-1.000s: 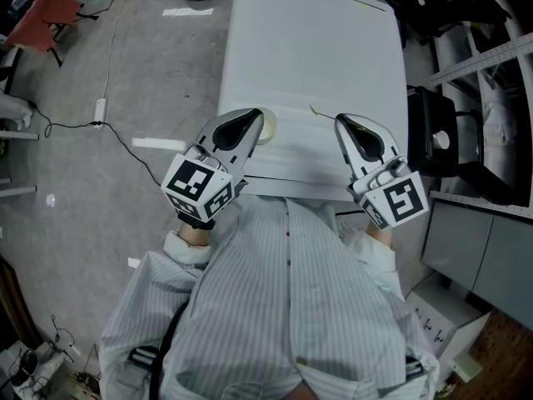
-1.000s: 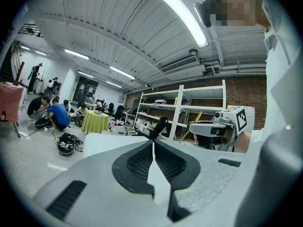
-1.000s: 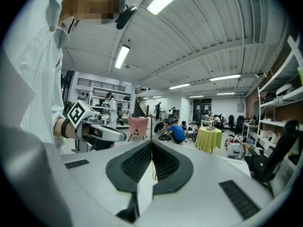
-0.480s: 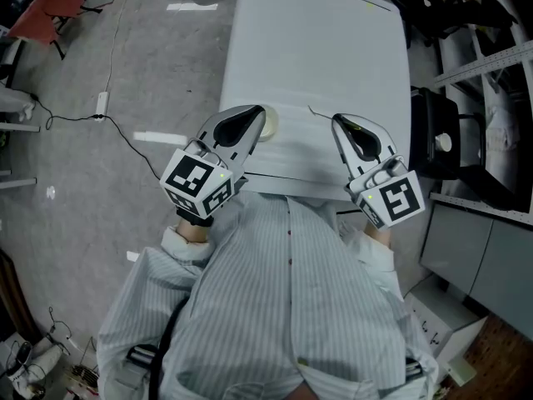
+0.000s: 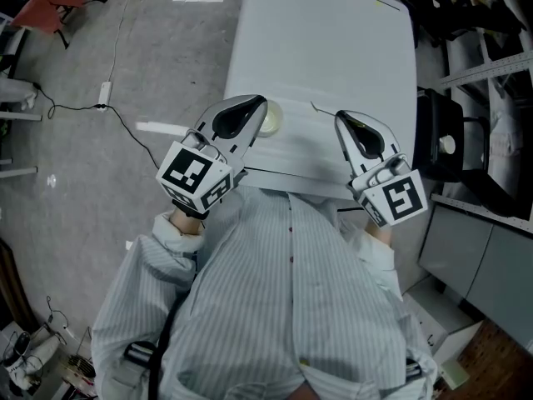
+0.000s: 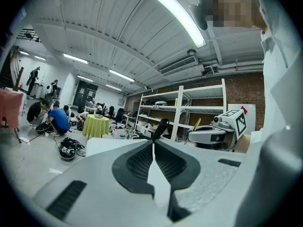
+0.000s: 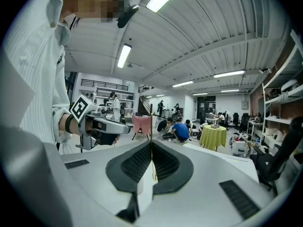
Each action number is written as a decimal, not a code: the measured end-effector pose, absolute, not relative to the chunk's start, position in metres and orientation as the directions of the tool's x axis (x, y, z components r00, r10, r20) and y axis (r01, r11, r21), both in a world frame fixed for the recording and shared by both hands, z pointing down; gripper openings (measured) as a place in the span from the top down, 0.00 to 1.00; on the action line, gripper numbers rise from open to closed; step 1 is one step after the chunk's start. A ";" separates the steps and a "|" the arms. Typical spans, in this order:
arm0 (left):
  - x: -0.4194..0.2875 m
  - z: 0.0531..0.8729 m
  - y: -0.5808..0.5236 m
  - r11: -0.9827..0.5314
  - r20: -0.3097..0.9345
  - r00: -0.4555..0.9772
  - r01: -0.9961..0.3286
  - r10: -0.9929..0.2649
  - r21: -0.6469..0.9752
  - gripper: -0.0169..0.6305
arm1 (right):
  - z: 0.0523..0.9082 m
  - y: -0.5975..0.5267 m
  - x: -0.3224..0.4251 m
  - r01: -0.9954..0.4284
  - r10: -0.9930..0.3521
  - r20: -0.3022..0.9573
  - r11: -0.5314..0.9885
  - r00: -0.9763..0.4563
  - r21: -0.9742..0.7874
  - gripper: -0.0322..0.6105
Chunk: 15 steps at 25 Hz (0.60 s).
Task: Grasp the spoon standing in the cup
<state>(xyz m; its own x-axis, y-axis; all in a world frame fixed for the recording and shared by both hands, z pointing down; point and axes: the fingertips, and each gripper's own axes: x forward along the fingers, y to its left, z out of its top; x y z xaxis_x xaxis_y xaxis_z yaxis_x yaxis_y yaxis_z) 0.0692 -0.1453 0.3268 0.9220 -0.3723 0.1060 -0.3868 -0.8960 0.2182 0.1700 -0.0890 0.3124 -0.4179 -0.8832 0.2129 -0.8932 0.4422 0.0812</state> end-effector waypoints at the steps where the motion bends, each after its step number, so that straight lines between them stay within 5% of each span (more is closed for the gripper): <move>1: 0.070 0.325 -0.146 -0.897 0.099 0.922 -0.388 -0.375 0.214 0.95 | 0.312 -0.090 0.170 -0.892 -0.882 0.213 0.445 -0.421 0.082 0.93; 15: 0.075 0.327 -0.139 -0.926 0.138 0.945 -0.319 -0.296 0.200 0.95 | 0.313 -0.092 0.169 -0.877 -0.865 0.221 0.475 -0.450 0.075 0.93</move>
